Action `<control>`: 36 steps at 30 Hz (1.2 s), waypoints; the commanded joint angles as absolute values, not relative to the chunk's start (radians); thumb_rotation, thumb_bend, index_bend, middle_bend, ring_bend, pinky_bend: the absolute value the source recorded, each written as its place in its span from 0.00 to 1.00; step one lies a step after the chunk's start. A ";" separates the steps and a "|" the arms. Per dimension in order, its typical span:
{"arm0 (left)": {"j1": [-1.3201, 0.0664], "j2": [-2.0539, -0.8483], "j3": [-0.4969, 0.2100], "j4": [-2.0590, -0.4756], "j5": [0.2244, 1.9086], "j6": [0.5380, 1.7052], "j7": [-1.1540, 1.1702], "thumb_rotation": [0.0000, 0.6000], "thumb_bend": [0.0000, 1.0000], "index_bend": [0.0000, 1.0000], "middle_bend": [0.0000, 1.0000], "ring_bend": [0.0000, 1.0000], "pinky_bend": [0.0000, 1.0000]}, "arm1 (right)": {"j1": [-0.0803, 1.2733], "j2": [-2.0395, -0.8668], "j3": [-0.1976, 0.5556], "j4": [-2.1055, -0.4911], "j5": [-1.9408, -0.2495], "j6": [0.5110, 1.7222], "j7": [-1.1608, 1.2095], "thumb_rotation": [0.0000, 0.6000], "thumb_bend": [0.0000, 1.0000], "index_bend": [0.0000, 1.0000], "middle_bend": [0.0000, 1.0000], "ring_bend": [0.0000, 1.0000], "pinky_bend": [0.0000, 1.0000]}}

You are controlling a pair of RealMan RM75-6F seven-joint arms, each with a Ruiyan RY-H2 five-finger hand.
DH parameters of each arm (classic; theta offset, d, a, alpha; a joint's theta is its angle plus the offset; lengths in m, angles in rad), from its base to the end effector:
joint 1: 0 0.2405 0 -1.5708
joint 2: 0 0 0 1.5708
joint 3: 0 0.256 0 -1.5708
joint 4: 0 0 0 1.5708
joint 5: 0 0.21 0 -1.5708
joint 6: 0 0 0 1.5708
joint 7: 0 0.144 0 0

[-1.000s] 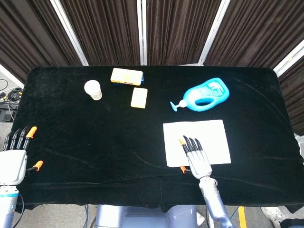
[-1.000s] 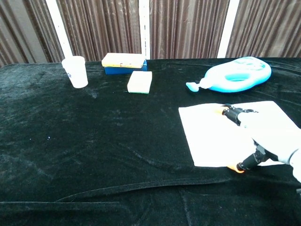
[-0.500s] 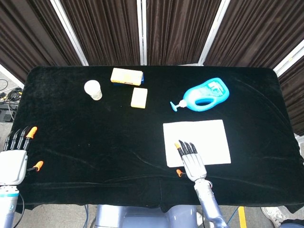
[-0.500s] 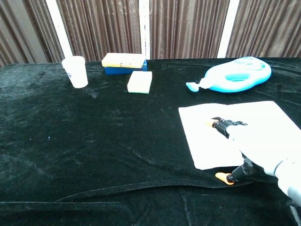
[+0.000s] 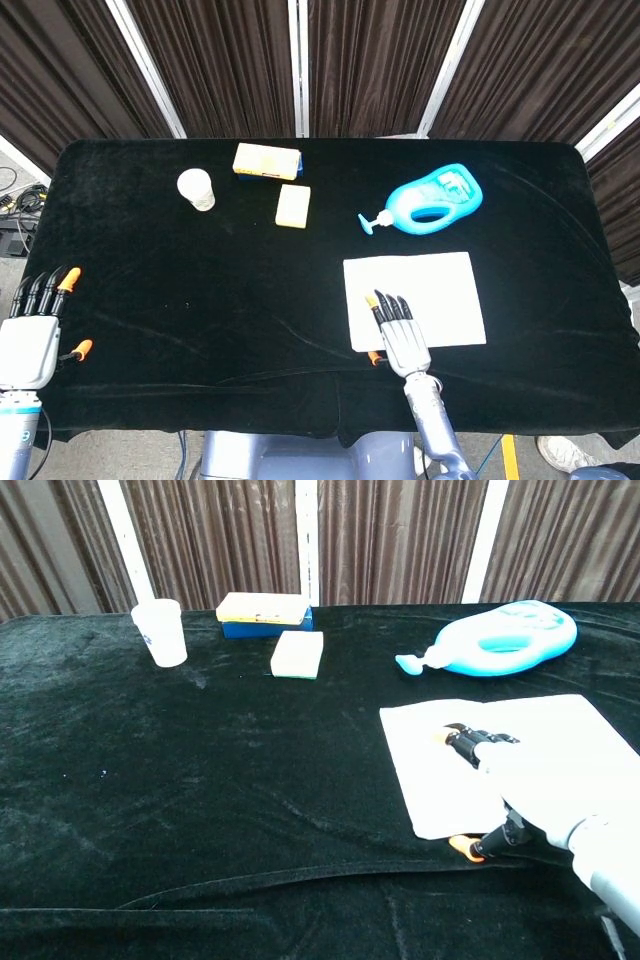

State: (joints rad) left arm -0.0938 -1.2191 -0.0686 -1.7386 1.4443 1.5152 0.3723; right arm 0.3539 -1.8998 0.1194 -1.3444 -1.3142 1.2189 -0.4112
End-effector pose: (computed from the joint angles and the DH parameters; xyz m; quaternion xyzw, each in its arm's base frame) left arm -0.2785 0.1841 0.1273 -0.6035 -0.3459 -0.3466 0.6293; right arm -0.1845 -0.2377 -0.0876 0.6585 -0.4449 0.3909 0.4644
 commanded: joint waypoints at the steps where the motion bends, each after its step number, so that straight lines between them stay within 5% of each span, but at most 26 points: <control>1: -0.095 -1.221 -0.068 -1.738 1.443 1.514 0.375 1.00 0.16 0.00 0.00 0.00 0.00 | 0.356 -1.905 0.120 -1.333 -1.320 1.223 -0.401 1.00 0.26 0.00 0.00 0.00 0.00; 8: -0.095 -1.223 -0.067 -1.738 1.441 1.513 0.378 1.00 0.16 0.00 0.00 0.00 0.00 | 0.360 -1.908 0.123 -1.317 -1.310 1.217 -0.396 1.00 0.27 0.00 0.00 0.00 0.00; 16: -0.097 -1.226 -0.066 -1.734 1.440 1.511 0.380 1.00 0.16 0.00 0.00 0.00 0.00 | 0.348 -1.897 0.143 -1.332 -1.367 1.304 -0.318 1.00 0.50 0.00 0.00 0.00 0.00; 36: -0.095 -1.235 -0.060 -1.736 1.455 1.524 0.391 1.00 0.16 0.00 0.00 0.00 0.00 | 0.265 -1.686 0.190 -1.530 -1.363 1.448 -0.329 1.00 0.44 0.00 0.00 0.00 0.00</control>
